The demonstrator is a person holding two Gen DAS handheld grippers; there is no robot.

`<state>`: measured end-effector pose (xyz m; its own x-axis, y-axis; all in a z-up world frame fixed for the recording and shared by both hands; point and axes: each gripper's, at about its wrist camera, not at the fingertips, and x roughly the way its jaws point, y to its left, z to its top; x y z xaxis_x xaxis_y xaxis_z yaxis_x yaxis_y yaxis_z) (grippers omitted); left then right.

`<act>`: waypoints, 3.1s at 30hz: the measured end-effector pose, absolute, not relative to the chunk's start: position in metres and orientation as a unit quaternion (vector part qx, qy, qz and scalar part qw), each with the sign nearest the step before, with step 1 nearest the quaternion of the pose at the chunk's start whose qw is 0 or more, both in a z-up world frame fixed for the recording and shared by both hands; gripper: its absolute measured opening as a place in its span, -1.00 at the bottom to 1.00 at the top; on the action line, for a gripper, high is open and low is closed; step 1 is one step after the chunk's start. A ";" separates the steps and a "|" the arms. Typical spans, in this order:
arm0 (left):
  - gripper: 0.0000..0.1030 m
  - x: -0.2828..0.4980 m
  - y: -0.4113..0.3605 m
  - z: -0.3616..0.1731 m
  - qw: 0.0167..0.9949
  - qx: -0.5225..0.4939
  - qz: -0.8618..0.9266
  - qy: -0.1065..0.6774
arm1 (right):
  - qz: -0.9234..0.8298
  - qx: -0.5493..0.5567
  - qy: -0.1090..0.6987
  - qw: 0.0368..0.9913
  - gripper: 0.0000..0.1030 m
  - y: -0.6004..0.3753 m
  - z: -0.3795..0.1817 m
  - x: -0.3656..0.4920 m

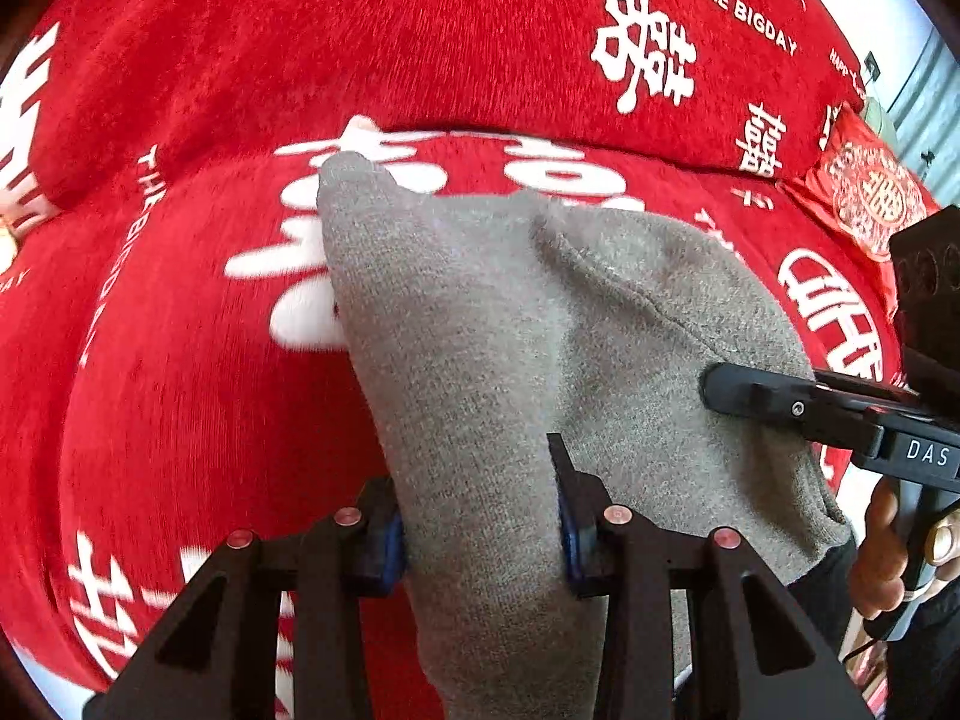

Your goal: Fold small clothes

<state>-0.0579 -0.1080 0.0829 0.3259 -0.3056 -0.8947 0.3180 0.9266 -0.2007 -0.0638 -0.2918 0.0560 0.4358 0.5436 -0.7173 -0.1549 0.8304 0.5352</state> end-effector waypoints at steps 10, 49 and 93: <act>0.34 -0.099 -0.112 0.106 0.856 0.102 -0.112 0.493 | 0.120 0.092 0.494 0.856 0.02 -0.272 0.065 -0.095; 0.34 -0.120 -0.111 0.094 0.812 0.071 -0.114 0.568 | 0.097 -0.029 0.540 0.836 0.18 -0.217 0.084 -0.126; 0.34 -0.119 -0.104 0.089 0.799 0.047 -0.108 0.589 | 0.095 -0.041 0.539 0.836 0.25 -0.212 0.081 -0.128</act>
<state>-0.1189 -0.1038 0.0891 0.2821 -0.1167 -0.9522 0.2281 0.9723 -0.0516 -0.1277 -0.2118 0.0809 0.4006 0.1145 -0.9091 -0.2040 0.9784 0.0333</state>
